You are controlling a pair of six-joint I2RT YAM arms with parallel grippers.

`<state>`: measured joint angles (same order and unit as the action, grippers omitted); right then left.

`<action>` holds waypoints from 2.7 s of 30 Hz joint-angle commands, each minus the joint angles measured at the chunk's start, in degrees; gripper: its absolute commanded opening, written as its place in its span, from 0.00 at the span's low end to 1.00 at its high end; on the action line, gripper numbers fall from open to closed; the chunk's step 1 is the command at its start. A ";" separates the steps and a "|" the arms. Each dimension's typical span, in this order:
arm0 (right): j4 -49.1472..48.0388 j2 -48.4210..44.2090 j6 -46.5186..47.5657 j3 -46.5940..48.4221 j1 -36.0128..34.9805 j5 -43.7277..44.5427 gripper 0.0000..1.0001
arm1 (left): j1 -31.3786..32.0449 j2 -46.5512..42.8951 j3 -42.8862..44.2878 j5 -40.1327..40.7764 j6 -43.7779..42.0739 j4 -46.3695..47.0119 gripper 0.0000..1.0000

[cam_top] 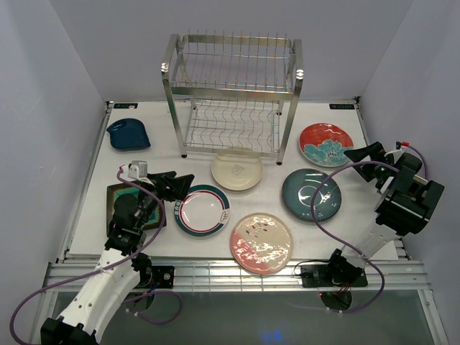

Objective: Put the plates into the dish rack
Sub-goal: Pick up the plate from the corner of the board.

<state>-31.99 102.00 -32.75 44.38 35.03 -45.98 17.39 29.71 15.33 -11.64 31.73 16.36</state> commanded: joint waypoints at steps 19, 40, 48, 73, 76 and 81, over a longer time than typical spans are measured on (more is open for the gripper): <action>9.31 7.51 5.59 9.23 -8.04 12.14 0.90 | 0.02 -0.80 -0.39 0.83 1.32 1.31 0.98; 10.01 12.70 7.00 13.71 -10.59 11.61 0.31 | 0.10 -1.06 -0.39 0.83 0.71 1.39 0.98; 11.07 12.88 7.35 14.42 -10.51 11.00 0.08 | 0.10 -1.24 -0.48 0.74 0.62 1.48 0.98; 16.87 -11.02 6.47 12.66 -9.89 21.28 0.08 | 0.10 -14.86 -10.06 4.27 13.72 7.80 0.98; 18.71 -13.14 5.86 13.10 -9.89 21.37 0.08 | 0.10 -12.41 -7.96 1.62 9.76 7.81 0.98; 27.56 -13.14 5.68 19.06 -9.89 21.02 0.08 | 0.10 -5.48 -4.52 -4.70 6.69 8.77 0.98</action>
<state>-4.10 92.25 -25.43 55.81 25.02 -22.13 17.39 21.21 7.53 -11.27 41.32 23.03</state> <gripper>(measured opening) 0.163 0.979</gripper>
